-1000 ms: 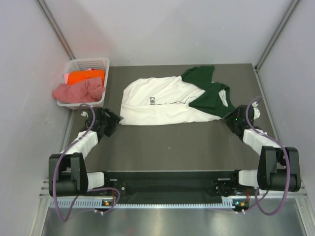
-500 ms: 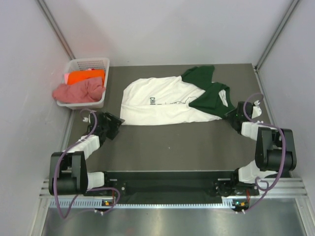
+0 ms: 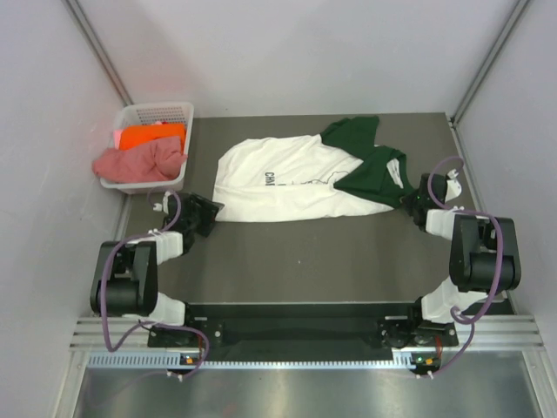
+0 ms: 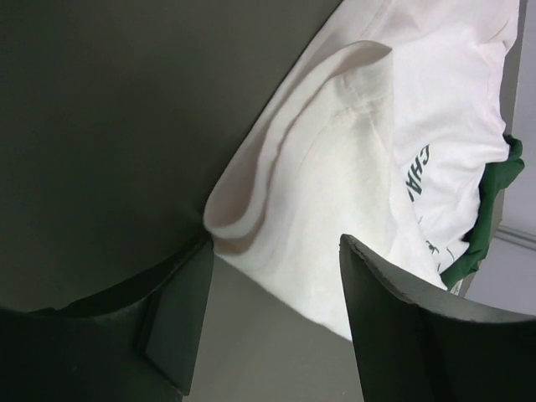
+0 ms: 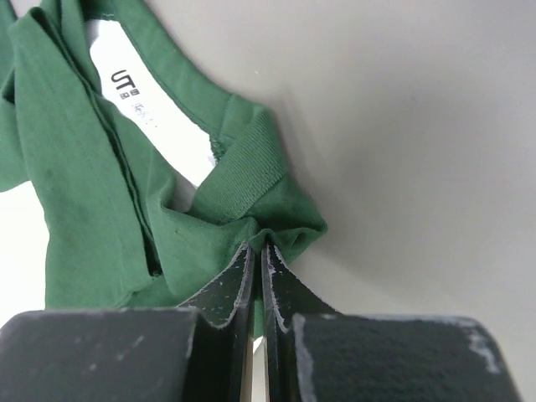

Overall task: Fold and stack the t-shirts
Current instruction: Fold the tshirt

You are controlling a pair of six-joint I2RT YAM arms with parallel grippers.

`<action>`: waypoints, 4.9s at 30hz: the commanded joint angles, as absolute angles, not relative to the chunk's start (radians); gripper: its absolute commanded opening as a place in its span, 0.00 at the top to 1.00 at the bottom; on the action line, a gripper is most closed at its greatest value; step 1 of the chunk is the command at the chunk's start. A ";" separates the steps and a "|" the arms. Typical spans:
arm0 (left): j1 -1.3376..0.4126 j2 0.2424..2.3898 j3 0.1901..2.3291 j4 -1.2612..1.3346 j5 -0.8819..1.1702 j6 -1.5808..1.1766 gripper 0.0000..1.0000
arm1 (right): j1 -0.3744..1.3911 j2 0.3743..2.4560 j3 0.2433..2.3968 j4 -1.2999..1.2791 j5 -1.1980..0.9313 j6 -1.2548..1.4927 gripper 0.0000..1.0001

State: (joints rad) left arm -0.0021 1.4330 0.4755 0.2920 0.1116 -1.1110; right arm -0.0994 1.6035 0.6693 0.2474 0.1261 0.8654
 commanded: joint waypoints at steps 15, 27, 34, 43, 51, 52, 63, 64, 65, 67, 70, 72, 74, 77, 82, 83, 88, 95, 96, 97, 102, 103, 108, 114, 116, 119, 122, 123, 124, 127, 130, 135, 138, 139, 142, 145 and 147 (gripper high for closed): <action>-0.034 1.517 0.590 0.194 0.009 -1.075 1.00 | -0.106 1.473 0.626 0.299 0.159 0.796 1.00; -0.037 1.370 0.677 -0.150 -0.055 -1.002 0.34 | -0.106 1.327 0.623 0.176 0.209 0.778 1.00; -0.048 1.243 0.571 -0.121 -0.057 -1.003 0.37 | -0.106 1.341 0.617 0.184 0.201 0.775 1.00; -0.097 1.331 0.578 -0.020 -0.047 -1.035 0.48 | -0.106 1.367 0.606 0.215 0.169 0.782 1.00; -0.126 1.431 0.637 -0.011 -0.106 -1.065 0.50 | -0.106 1.347 0.580 0.235 0.170 0.781 1.00; -0.126 1.442 0.638 -0.009 -0.112 -1.074 0.51 | -0.106 1.347 0.580 0.238 0.167 0.782 1.00; -0.124 1.503 0.614 0.104 -0.172 -1.112 1.00 | -0.106 1.342 0.569 0.235 0.173 0.779 1.00; -0.121 1.500 0.621 0.097 -0.176 -1.108 1.00 | -0.106 1.341 0.571 0.227 0.173 0.779 1.00; -0.120 1.500 0.630 0.088 -0.175 -1.101 1.00 | -0.106 1.339 0.574 0.216 0.178 0.779 1.00; -0.115 1.497 0.675 0.031 -0.169 -1.083 1.00 | -0.106 1.336 0.584 0.192 0.202 0.785 1.00; -0.104 1.496 0.762 -0.046 -0.155 -1.051 1.00 | -0.106 1.327 0.642 0.120 0.235 0.790 1.00; -0.100 1.491 0.814 -0.112 -0.144 -1.026 1.00 | -0.106 1.312 0.719 0.040 0.233 0.788 1.00; -0.098 1.474 0.896 -0.179 -0.140 -1.014 1.00 | -0.106 1.289 0.799 -0.041 0.219 0.784 1.00; -0.094 1.427 0.953 -0.225 -0.134 -1.000 1.00 | -0.104 1.227 0.854 -0.104 0.207 0.775 1.00; -0.084 1.324 0.890 -0.245 -0.132 -0.994 1.00 | -0.106 1.128 0.827 -0.163 0.213 0.764 1.00; -0.081 1.312 0.871 -0.239 -0.130 -0.996 1.00 | -0.104 1.112 0.799 -0.163 0.213 0.764 1.00; -0.063 1.241 0.892 -0.271 -0.097 -0.976 1.00 | -0.106 1.020 0.801 -0.196 0.198 0.753 1.00; -0.058 1.161 1.311 -0.533 -0.130 -0.874 1.00 | -0.106 0.902 1.138 -0.350 0.137 0.683 1.00; -0.057 1.145 1.346 -0.552 -0.133 -0.861 1.00 | -0.106 0.855 1.156 -0.351 0.112 0.675 1.00; -0.058 1.103 1.402 -0.567 -0.132 -0.859 1.00 | -0.106 0.829 1.170 -0.351 0.101 0.673 1.00; -0.058 0.965 1.469 -0.621 -0.130 -0.861 1.00 | -0.104 0.672 1.229 -0.371 0.084 0.683 1.00; -0.058 0.938 1.491 -0.635 -0.136 -0.862 1.00 | -0.106 0.661 1.241 -0.379 0.084 0.681 1.00; -0.058 0.934 1.563 -0.670 -0.162 -0.874 1.00 | -0.106 0.643 1.333 -0.417 0.112 0.663 1.00; -0.058 1.034 1.592 -0.649 -0.181 -0.853 1.00 | -0.106 0.748 1.384 -0.439 0.156 0.640 1.00; -0.058 1.095 1.594 -0.620 -0.173 -0.862 1.00 | -0.106 0.834 1.405 -0.440 0.132 0.644 1.00; -0.057 1.196 1.597 -0.574 -0.131 -0.879 1.00 | -0.104 0.929 1.446 -0.434 0.069 0.660 1.00; -0.049 1.328 1.667 -0.545 -0.097 -0.894 1.00 | -0.104 1.066 1.535 -0.425 0.034 0.666 1.00; -0.038 1.398 1.733 -0.542 -0.081 -0.899 1.00 | -0.106 1.131 1.570 -0.433 0.020 0.661 1.00; -0.034 1.432 1.774 -0.549 -0.068 -0.899 1.00 | -0.106 1.162 1.609 -0.434 0.011 0.658 1.00; -0.012 1.540 1.968 -0.606 -0.020 -0.899 1.00 | -0.110 1.268 1.779 -0.445 -0.049 0.658 1.00; -0.009 1.563 2.087 -0.620 -0.029 -0.890 1.00 | -0.112 1.350 1.958 -0.463 -0.107 0.663 1.00; 0.055 1.575 2.062 -0.554 0.052 -0.928 1.00 | -0.149 1.429 2.105 -0.466 -0.196 0.690 1.00; 0.081 1.597 1.967 -0.465 0.126 -0.951 1.00 | -0.205 1.440 2.008 -0.385 -0.335 0.748 1.00; 0.083 1.595 1.930 -0.439 0.144 -0.947 1.00 | -0.215 1.436 1.959 -0.355 -0.356 0.759 1.00; 0.081 1.566 1.737 -0.341 0.158 -0.933 1.00 | -0.239 1.385 1.708 -0.244 -0.408 0.793 1.00; 0.081 1.500 1.505 -0.256 0.158 -0.920 1.00 | -0.271 1.292 1.315 -0.098 -0.446 0.827 1.00; 0.083 1.429 1.322 -0.185 0.163 -0.928 1.00 | -0.299 1.218 1.183 -0.051 -0.437 0.825 1.00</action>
State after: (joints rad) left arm 0.0715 1.5352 1.4952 -0.3210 0.1493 -0.9360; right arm -0.2558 1.3022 1.3376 -0.1757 -0.3969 0.7895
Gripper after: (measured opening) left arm 0.024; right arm 0.012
